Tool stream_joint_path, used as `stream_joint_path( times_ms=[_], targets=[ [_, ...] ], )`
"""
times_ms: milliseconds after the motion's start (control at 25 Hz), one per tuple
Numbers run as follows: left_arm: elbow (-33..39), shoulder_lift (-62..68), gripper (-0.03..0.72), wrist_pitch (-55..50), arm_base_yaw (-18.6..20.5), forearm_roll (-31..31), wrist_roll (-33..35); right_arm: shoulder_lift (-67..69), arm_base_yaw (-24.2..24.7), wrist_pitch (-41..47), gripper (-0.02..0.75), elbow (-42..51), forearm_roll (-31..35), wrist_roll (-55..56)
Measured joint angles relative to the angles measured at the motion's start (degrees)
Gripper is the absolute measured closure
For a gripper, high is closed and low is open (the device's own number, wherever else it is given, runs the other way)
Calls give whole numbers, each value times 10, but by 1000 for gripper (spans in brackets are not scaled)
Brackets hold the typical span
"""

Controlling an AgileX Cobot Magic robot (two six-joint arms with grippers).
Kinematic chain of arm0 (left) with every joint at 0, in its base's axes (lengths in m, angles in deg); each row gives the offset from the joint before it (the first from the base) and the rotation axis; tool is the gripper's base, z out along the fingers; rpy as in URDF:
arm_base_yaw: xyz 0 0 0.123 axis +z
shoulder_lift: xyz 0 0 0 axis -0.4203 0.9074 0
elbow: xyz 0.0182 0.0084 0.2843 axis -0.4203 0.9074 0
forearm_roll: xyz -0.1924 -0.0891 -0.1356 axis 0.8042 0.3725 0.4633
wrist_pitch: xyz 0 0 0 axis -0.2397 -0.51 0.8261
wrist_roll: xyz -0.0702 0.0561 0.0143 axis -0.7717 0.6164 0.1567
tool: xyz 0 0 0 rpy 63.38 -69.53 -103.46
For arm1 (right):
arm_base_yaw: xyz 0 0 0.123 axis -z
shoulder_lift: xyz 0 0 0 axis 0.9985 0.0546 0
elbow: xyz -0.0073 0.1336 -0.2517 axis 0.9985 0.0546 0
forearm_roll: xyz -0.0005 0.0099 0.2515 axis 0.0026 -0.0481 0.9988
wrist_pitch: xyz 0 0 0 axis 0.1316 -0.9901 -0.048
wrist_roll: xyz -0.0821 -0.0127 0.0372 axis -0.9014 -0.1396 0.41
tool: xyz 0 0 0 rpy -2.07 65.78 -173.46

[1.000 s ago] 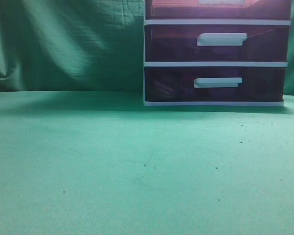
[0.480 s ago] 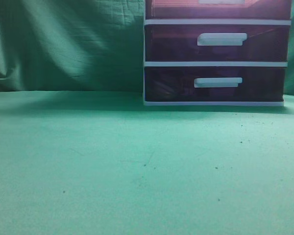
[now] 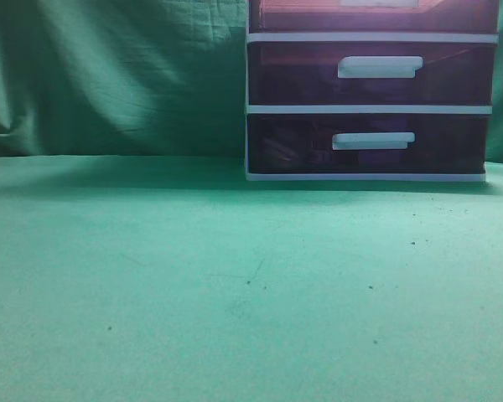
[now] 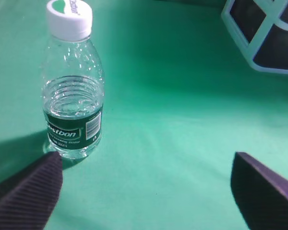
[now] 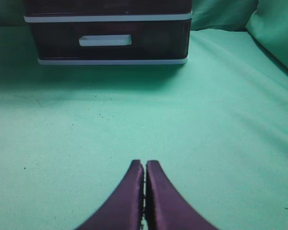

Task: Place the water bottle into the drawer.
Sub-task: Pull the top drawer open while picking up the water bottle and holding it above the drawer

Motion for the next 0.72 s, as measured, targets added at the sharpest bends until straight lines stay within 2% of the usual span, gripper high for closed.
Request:
stream_joint_path(
  times_ms=[80,400,720],
  targets=[
    [-11,21,45,-1,4,0,0,0,0,0,738,0,0,0],
    [-84,130,45,-2,82,-3,0,0,0,0,738,0,0,0],
    [-181,296,45,16,89,-15,0,0,0,0,738,0,0,0]
  ],
)
